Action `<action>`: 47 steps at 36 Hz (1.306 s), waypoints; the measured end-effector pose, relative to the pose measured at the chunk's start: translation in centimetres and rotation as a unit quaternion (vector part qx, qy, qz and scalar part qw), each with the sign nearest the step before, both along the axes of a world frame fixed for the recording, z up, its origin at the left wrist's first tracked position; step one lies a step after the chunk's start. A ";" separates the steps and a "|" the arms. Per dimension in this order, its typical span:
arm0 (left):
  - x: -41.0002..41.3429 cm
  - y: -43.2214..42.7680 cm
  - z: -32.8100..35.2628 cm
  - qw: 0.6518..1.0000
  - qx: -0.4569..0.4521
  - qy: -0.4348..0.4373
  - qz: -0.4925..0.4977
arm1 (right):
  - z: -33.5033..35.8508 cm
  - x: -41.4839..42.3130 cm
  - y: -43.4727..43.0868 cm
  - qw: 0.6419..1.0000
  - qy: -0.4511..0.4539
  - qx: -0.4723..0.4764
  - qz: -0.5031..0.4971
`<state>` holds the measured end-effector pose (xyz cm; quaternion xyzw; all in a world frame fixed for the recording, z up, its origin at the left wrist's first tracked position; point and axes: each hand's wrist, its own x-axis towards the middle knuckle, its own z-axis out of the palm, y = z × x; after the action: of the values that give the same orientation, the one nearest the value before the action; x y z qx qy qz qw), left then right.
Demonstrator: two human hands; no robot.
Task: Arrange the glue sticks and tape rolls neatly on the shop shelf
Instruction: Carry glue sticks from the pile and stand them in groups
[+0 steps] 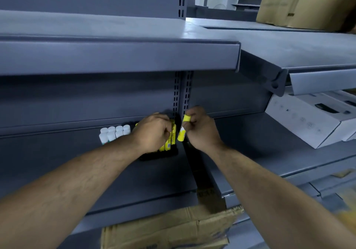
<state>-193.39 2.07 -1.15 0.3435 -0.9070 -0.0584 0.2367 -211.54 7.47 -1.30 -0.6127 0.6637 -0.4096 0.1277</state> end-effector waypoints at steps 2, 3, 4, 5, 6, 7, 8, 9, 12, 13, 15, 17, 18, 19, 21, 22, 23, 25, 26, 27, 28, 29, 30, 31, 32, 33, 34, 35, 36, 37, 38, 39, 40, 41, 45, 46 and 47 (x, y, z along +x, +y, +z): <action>0.1 0.2 0.4 1.000 0.003 -0.011 0.003 | -0.2 0.0 -0.3 1.000 0.012 0.011 -0.005; 0.1 0.3 0.5 1.000 0.001 -0.020 0.004 | -0.3 0.1 -0.4 1.000 0.017 0.020 -0.002; 0.1 0.4 0.6 1.000 -0.002 -0.028 0.005 | -0.3 0.1 -0.4 0.999 0.017 0.027 0.003; 0.1 0.4 0.6 0.999 -0.002 -0.035 0.006 | -0.4 0.2 -0.4 0.999 0.013 0.033 0.007; 0.1 0.5 0.6 0.999 0.001 -0.039 0.007 | -0.4 0.3 -0.4 0.999 0.007 0.035 0.012; 0.2 0.5 0.7 0.999 0.007 -0.042 0.010 | -0.4 0.4 -0.4 0.999 0.003 0.036 0.016; 0.2 0.5 0.8 0.999 0.012 -0.044 0.013 | -0.4 0.5 -0.4 0.999 0.000 0.037 0.018; 0.2 0.5 1.0 0.999 0.019 -0.045 0.016 | -0.4 0.6 -0.3 0.999 -0.003 0.037 0.020; 0.3 0.4 1.5 0.998 0.028 -0.056 0.024 | -0.4 0.9 -0.4 0.999 -0.005 0.038 0.020; 0.4 0.4 1.6 0.998 0.025 -0.059 0.026 | -0.4 0.9 -0.5 0.999 -0.003 0.040 0.020; 0.6 0.3 1.7 0.998 0.014 -0.059 0.032 | -0.5 1.0 -0.6 0.999 0.004 0.043 0.024; 1.0 0.1 1.7 0.998 0.009 -0.057 0.038 | -0.7 1.1 -0.7 0.999 0.005 0.046 0.029; 1.1 0.1 1.7 0.997 0.010 -0.059 0.042 | -0.9 1.1 -0.8 0.998 0.005 0.046 0.030; 1.2 0.0 1.7 0.997 0.009 -0.061 0.046 | -1.0 1.2 -0.8 0.999 0.006 0.044 0.032; 1.4 -0.1 1.7 0.996 0.008 -0.066 0.053 | -1.4 1.4 -0.9 0.998 0.013 0.042 0.034; 1.4 0.0 1.8 0.997 0.008 -0.062 0.055 | -1.4 1.5 -0.9 0.998 0.020 0.041 0.036; 1.3 0.1 1.9 0.997 0.005 -0.056 0.056 | -1.5 1.6 -0.9 0.998 0.027 0.041 0.037; 1.2 0.3 2.1 0.997 0.004 -0.052 0.059 | -1.6 1.8 -0.9 0.997 0.047 0.038 0.042; 1.1 0.4 2.2 0.996 0.010 -0.063 0.061 | -1.7 1.9 -0.9 0.997 0.058 0.034 0.044; 1.0 0.5 2.3 0.995 0.014 -0.081 0.061 | -1.7 1.9 -0.9 0.996 0.068 0.032 0.046; 1.0 0.6 2.4 0.993 0.017 -0.102 0.060 | -1.7 1.9 -0.9 0.995 0.077 0.030 0.050; 0.9 0.6 2.5 0.991 0.017 -0.120 0.060 | -1.7 1.9 -1.0 0.995 0.085 0.029 0.053; 0.8 0.6 2.5 0.989 0.020 -0.134 0.063 | -1.6 1.9 -1.0 0.994 0.093 0.028 0.055; 0.8 0.6 2.6 0.987 0.024 -0.144 0.066 | -1.5 1.9 -1.0 0.993 0.102 0.028 0.055; 0.7 0.6 2.6 0.986 0.030 -0.150 0.069 | -1.5 1.9 -1.0 0.992 0.107 0.028 0.055; 0.7 0.5 2.6 0.985 0.034 -0.153 0.071 | -1.5 1.9 -1.1 0.992 0.108 0.029 0.055; 0.7 0.4 2.5 0.984 0.038 -0.156 0.072 | -1.5 1.9 -1.1 0.992 0.104 0.033 0.056; 0.7 0.3 2.4 0.984 0.039 -0.156 0.073 | -1.5 2.0 -1.1 0.992 0.101 0.040 0.057; 0.7 0.3 2.3 0.984 0.040 -0.157 0.073 | -1.5 2.0 -1.0 0.992 0.101 0.048 0.059; 0.7 0.3 2.1 0.984 0.042 -0.157 0.074 | -1.4 2.0 -1.0 0.991 0.103 0.054 0.061; 0.7 0.2 2.0 0.984 0.044 -0.158 0.075 | -1.4 2.0 -1.0 0.991 0.106 0.059 0.062; 0.7 0.2 1.9 0.983 0.047 -0.160 0.077 | -1.4 2.0 -0.9 0.990 0.109 0.061 0.063; 0.6 0.3 1.7 0.982 0.049 -0.163 0.078 | -1.3 2.0 -0.9 0.990 0.113 0.062 0.063; 0.6 0.3 1.5 0.981 0.049 -0.168 0.080 | -1.2 2.0 -0.8 0.989 0.117 0.063 0.063; 0.7 0.5 1.3 0.979 0.058 -0.178 0.085 | -0.5 2.2 -0.5 0.987 0.132 0.074 0.057; 0.8 0.6 1.4 0.978 0.062 -0.178 0.085 | -0.2 2.2 -0.3 0.986 0.137 0.077 0.056; 0.8 0.8 1.4 0.978 0.065 -0.178 0.087 | 0.0 2.3 -0.2 0.985 0.146 0.079 0.054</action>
<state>-192.57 2.88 0.28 0.4405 -0.8955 -0.0344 0.0527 -209.28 7.24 -1.30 -0.6890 0.6713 -0.2545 0.0992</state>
